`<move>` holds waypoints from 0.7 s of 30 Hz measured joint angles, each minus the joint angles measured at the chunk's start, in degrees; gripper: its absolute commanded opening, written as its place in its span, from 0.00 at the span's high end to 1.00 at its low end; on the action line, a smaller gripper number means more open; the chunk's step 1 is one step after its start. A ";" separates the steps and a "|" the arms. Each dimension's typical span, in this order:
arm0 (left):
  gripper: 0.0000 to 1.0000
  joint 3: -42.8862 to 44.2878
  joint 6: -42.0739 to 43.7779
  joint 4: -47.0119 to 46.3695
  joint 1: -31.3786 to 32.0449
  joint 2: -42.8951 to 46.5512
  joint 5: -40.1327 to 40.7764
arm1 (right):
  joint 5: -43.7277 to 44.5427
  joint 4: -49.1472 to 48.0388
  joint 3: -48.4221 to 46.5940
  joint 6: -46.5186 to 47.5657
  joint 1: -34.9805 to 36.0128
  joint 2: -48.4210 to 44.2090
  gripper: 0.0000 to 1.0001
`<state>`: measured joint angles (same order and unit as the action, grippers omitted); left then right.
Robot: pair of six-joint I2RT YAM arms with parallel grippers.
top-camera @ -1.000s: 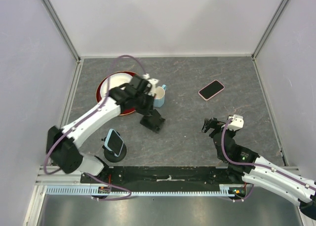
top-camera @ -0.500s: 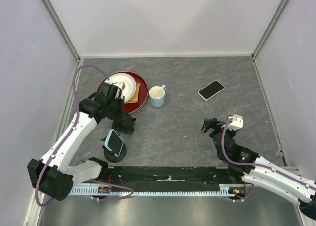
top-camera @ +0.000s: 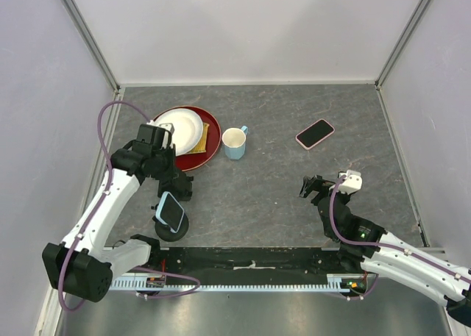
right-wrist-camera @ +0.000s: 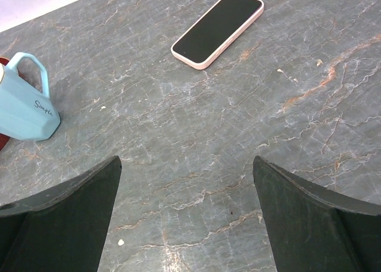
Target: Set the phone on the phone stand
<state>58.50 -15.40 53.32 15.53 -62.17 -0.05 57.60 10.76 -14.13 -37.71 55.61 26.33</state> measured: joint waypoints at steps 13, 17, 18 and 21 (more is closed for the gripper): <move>0.98 -2.64 0.02 -6.10 -1.68 -2.97 -4.37 | -0.37 -0.46 0.00 0.24 0.00 0.55 0.02; 0.73 -2.64 0.02 -6.32 -1.68 -3.21 -3.69 | -0.39 -0.59 0.00 0.35 0.00 0.90 0.02; 0.71 -2.64 0.04 -6.27 -1.68 -3.26 -3.17 | -0.42 -0.63 0.00 0.44 0.00 1.01 0.02; 0.59 -2.64 0.07 -5.86 -1.68 -3.58 -1.92 | -0.55 -0.76 0.00 0.48 0.00 1.14 0.02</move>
<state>55.86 -15.33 47.46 13.85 -65.76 -1.98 57.06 10.00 -14.13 -37.23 55.61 27.46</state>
